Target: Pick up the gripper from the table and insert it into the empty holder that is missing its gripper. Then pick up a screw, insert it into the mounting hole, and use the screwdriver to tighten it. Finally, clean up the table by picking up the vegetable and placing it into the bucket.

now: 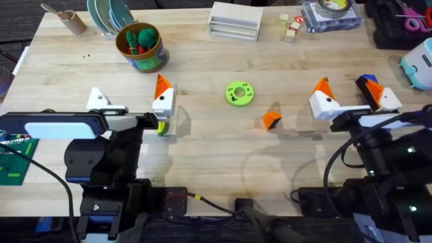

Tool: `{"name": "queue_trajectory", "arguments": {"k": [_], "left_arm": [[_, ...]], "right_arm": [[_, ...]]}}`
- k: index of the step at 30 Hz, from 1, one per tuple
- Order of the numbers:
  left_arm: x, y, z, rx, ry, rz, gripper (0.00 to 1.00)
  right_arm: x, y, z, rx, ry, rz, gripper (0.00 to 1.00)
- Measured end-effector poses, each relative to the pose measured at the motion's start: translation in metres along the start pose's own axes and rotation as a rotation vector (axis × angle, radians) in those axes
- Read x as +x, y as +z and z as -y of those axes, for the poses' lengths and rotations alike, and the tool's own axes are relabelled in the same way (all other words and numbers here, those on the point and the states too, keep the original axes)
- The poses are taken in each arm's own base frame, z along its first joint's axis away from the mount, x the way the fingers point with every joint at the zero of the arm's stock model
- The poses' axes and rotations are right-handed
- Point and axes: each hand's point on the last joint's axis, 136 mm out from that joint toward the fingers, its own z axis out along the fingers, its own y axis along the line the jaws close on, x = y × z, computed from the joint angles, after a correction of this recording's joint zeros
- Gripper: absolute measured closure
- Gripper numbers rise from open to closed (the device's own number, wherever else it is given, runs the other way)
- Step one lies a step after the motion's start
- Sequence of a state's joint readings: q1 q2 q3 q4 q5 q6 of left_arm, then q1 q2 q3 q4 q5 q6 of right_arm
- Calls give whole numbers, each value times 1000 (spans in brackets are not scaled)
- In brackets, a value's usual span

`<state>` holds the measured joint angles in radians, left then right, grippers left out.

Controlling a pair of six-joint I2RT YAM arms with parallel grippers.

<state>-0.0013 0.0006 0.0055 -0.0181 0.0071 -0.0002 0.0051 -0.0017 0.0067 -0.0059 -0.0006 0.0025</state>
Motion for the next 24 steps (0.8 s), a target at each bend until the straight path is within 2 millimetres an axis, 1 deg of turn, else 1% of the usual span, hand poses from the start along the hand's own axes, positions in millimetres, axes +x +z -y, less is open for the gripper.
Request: {"name": "queue_trajectory", "arguments": {"k": [15,19,21,24], "left_arm": [[0,0,0,0,12,0,8],[0,-2,0,-2,23,-26,7],[-9,-5,-1,-9,28,-29,9],[-34,-11,-3,-18,51,-34,9]], "right_arm": [[-1,0,0,1,-2,1,9],[-4,-2,1,8,-2,-6,8],[-10,-5,1,9,-2,-22,10],[-25,-10,2,12,-1,-52,10]]}}
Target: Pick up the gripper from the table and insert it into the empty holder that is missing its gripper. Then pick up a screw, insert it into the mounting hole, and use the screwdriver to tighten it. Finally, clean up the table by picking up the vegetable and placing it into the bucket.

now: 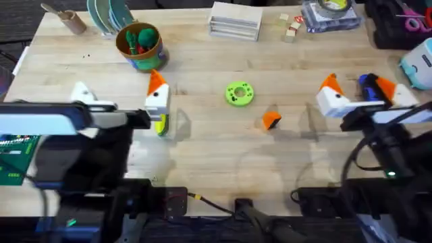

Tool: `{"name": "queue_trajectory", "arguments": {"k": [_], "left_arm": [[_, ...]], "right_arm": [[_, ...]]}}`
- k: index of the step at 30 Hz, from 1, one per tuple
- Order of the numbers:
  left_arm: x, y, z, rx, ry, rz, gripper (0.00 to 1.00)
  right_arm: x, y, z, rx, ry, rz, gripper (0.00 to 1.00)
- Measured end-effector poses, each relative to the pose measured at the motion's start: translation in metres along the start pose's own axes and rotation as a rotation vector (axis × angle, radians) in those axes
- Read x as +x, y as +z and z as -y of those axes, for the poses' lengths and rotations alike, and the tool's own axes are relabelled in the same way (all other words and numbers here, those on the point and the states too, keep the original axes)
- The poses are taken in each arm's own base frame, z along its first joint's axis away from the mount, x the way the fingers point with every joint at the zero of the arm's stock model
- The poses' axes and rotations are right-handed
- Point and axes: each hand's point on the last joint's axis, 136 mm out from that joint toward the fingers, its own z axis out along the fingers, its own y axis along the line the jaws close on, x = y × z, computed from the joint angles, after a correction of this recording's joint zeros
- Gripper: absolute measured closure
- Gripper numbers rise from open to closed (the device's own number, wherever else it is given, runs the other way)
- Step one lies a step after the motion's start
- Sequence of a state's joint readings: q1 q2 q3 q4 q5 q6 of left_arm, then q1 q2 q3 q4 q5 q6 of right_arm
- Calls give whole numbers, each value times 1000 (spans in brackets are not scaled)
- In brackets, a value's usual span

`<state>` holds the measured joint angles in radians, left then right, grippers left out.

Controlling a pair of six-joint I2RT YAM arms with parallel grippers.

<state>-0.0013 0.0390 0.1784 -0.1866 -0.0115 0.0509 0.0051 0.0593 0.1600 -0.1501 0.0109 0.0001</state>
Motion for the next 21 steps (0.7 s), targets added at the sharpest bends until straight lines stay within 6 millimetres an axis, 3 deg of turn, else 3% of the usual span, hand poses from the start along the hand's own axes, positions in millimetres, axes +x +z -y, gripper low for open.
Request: {"name": "queue_trajectory", "arguments": {"k": [4,10,11,16,21], "left_arm": [[-28,-8,-4,-8,47,-63,9],[-39,-10,-8,-6,104,-288,7],[-41,-7,-9,4,116,-394,9],[-42,6,-9,15,124,-482,8],[-17,11,-7,27,124,-603,8]], "right_arm": [[-24,-7,0,0,2,-66,10],[-53,-7,-3,-17,6,-190,10],[-68,-2,-9,-52,11,-231,9],[-83,8,-15,-90,17,-253,9],[-79,11,-18,-106,21,-274,10]]}}
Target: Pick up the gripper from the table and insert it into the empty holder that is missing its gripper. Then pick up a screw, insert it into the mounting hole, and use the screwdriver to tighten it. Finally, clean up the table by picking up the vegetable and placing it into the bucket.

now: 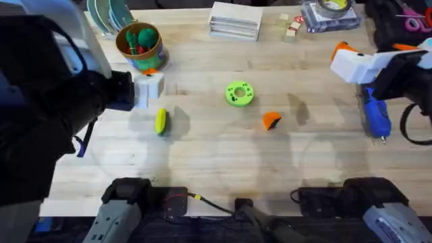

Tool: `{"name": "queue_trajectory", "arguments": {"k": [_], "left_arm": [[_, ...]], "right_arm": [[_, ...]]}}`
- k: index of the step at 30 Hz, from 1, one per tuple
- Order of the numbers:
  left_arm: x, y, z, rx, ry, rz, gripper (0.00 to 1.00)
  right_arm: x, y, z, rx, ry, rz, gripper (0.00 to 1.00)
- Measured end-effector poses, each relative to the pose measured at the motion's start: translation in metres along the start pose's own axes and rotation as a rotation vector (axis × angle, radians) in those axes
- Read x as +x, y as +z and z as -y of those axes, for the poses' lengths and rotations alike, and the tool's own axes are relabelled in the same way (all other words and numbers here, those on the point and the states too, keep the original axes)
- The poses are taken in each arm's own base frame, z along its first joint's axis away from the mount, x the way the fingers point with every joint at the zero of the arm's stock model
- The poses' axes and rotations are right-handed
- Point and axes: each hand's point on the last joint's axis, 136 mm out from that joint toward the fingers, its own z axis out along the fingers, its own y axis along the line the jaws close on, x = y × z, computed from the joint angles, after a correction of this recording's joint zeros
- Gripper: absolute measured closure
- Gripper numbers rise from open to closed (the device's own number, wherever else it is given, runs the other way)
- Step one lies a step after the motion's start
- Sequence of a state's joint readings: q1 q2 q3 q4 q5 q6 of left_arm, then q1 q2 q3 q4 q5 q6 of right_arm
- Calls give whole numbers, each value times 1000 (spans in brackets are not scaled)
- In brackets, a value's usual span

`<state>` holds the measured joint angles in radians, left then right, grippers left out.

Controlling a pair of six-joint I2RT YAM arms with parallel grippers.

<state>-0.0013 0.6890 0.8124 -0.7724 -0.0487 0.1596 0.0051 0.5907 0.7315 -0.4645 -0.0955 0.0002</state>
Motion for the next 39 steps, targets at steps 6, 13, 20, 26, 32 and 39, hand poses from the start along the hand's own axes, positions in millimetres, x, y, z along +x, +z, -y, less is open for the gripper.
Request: {"name": "queue_trajectory", "arguments": {"k": [6,13,20,26,32,39], "left_arm": [[28,5,5,14,-106,-131,8],[58,28,12,15,-225,-267,7],[80,51,17,17,-245,-402,6],[101,67,21,22,-247,-525,324],[106,73,26,41,-248,-554,995],[101,71,25,42,-250,-533,997]], "right_arm": [[0,0,0,-2,0,-1,10],[0,0,0,-3,0,1,10],[-2,0,0,-3,-1,9,10],[-2,0,0,-3,-1,9,10],[-2,0,0,-3,-1,9,10],[-2,0,0,-2,-1,9,10]]}}
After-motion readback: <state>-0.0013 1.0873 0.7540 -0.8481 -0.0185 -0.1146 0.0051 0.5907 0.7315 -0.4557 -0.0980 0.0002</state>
